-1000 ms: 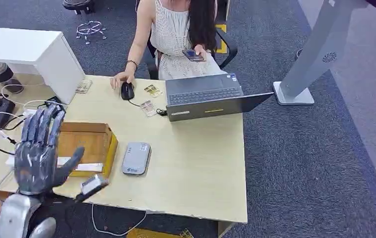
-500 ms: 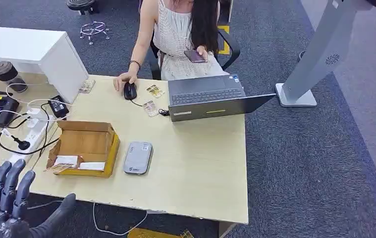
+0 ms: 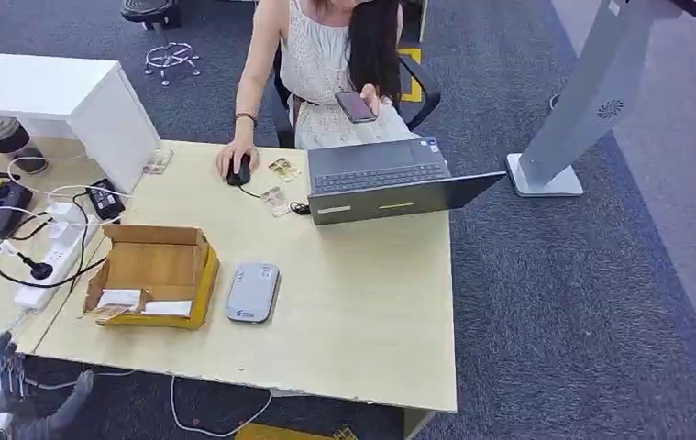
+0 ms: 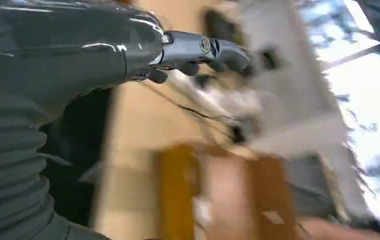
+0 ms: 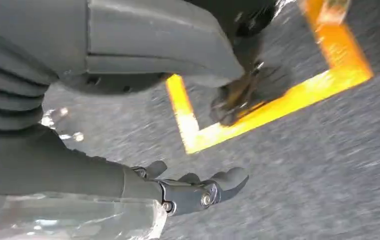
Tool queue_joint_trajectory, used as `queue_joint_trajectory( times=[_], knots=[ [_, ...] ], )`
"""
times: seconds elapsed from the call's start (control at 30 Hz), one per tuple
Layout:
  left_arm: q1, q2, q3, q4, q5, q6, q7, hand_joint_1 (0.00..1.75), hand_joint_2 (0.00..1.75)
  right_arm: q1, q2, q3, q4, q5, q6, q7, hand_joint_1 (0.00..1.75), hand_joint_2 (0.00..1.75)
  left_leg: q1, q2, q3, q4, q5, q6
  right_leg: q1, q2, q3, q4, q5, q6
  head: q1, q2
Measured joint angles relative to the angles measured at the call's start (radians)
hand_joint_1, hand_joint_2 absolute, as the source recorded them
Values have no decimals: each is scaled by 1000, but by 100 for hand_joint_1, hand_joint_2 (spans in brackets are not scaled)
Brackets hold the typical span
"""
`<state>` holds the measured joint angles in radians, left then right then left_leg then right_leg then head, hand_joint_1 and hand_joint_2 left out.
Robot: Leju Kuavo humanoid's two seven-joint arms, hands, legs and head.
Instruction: Pass the card to the sensor for recognition and then transmit it.
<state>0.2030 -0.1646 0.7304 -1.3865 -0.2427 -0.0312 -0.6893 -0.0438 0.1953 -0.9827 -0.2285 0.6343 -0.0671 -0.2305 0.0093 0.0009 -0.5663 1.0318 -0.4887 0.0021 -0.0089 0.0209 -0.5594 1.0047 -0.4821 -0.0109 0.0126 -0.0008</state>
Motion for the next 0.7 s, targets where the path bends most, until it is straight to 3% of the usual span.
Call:
queue_joint_trajectory(
  times=[0.17, 0.3, 0.33, 0.53, 0.57, 0.7],
  knots=[
    [-120, 39, 257, 511, 93, -83, 3, 0, 175, 4, -5, 0, 1, 28, -10, 31, 0, 175, 0, -5, -2, 0, 0, -1, 1, -4, -1, 0, -1, 1, 0, 0],
    [-181, 69, 398, 782, 174, -81, 106, 0, 175, -1, -5, 0, 3, 70, -21, 49, 0, 175, -1, -6, -2, 1, 0, 0, 0, -5, 0, -1, -1, 2, 0, 0],
    [-187, 70, 416, 810, 181, -79, 122, 0, 0, -1, -5, 0, 4, 75, -22, 52, 0, 175, -1, -6, -2, 1, 0, 0, 0, -5, 0, -1, -1, 2, 0, 0],
    [-234, 67, 510, 1012, 186, -33, 255, 0, 0, -1, -5, 10, 8, 116, -19, 43, 0, 175, -2, -7, -2, 1, 0, 1, -1, -7, 1, -1, -1, 2, 0, 0],
    [-237, 65, 514, 1033, 182, -29, 263, 0, 175, -1, -5, 11, 8, 121, -19, 40, 0, 175, -1, -7, -2, 1, 0, 1, -1, -7, 0, -1, -1, 2, 0, 0],
    [-248, 64, 530, 1080, 166, -12, 320, 0, 175, -1, -5, 16, 8, 127, -1, 29, 0, 175, -1, -7, -2, 1, 0, 1, -1, -7, 0, -1, -1, 2, 0, 0]
  ],
)
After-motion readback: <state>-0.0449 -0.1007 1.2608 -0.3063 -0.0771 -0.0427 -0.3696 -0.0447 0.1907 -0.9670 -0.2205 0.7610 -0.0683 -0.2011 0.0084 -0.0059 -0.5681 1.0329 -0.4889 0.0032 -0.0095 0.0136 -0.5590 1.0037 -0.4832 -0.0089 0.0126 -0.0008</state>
